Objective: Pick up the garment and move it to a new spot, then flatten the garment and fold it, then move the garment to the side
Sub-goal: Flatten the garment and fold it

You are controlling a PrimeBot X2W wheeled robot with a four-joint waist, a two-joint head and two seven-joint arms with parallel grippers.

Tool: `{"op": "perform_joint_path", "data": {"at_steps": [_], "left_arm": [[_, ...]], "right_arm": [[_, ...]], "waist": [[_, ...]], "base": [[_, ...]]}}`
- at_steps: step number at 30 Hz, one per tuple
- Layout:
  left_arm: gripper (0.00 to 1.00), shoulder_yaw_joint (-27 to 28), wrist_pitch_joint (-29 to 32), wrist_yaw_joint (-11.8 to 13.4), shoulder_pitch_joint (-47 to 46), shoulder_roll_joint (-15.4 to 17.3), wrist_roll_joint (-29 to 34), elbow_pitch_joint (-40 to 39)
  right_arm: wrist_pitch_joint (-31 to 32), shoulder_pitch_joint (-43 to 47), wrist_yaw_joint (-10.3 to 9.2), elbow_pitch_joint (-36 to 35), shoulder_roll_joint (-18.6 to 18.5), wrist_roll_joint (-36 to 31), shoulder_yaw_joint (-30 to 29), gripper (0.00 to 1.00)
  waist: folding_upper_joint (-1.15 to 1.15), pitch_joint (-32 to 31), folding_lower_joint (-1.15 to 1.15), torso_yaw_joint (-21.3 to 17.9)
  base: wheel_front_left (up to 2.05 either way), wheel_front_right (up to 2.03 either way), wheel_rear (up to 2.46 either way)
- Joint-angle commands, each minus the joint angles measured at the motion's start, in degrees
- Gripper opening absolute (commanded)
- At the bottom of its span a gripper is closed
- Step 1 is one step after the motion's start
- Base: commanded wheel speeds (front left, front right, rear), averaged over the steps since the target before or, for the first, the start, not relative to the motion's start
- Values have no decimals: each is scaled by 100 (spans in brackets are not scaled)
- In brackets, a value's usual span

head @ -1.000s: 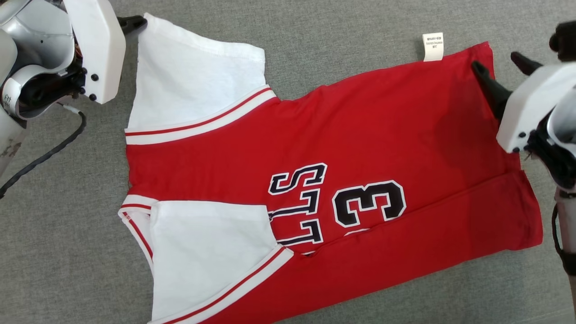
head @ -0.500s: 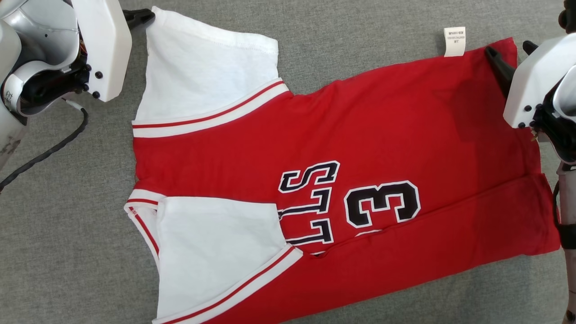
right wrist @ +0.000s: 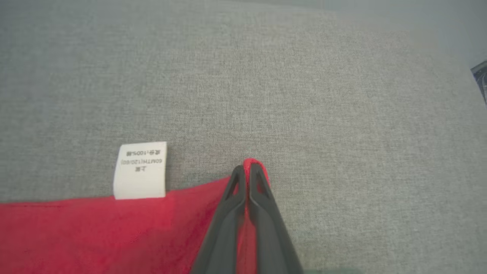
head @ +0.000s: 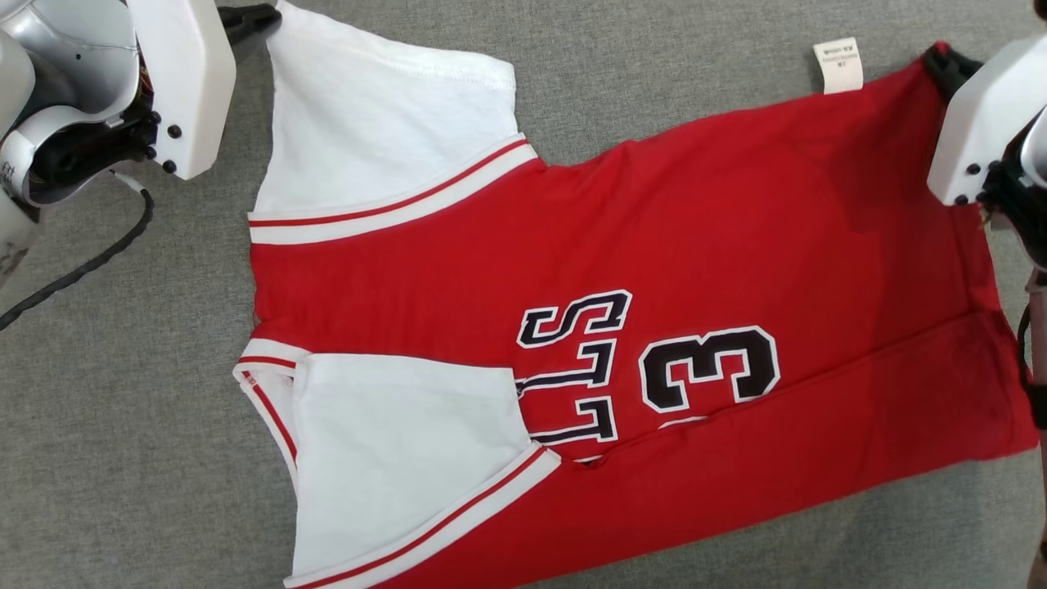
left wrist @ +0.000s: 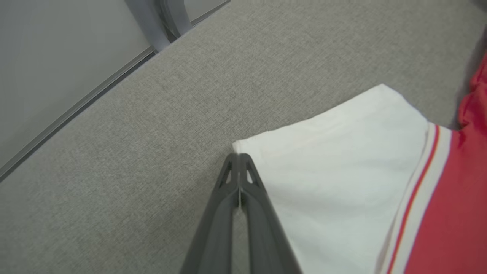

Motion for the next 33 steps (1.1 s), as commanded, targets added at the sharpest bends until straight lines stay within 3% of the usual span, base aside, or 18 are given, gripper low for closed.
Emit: {"op": "perform_joint_path", "data": {"at_steps": [1, 10, 16, 27, 33], "left_arm": [[0, -16, -73, -6, -101, 42, 8, 3], [0, -149, -1080, -5, -410, 165, 345, 3], [0, -240, -1959, -4, -491, 247, 388, 4], [0, -605, -2672, -4, 14, 1063, 350, -1229], [0, -626, -2832, 217, 625, 1377, -43, -2048]], "right_arm": [[-80, -89, -5, -29, -15, 35, -26, 0], [-864, -244, -6, -10, -54, 298, -226, 0], [-1217, -191, -5, 63, -140, 1113, -406, 0], [-1052, 559, -5, -161, -688, 1808, -655, 0], [-913, 1159, -5, -391, -872, 2137, -906, 0]], "waist": [[0, 6, 0, 3], [0, 8, 0, 72], [0, -126, 0, 210], [0, -487, 0, 499], [0, -684, 0, 727]], "base": [[0, 0, 0], [0, 0, 0], [0, 0, 0], [0, 0, 0], [0, 0, 0]]}}
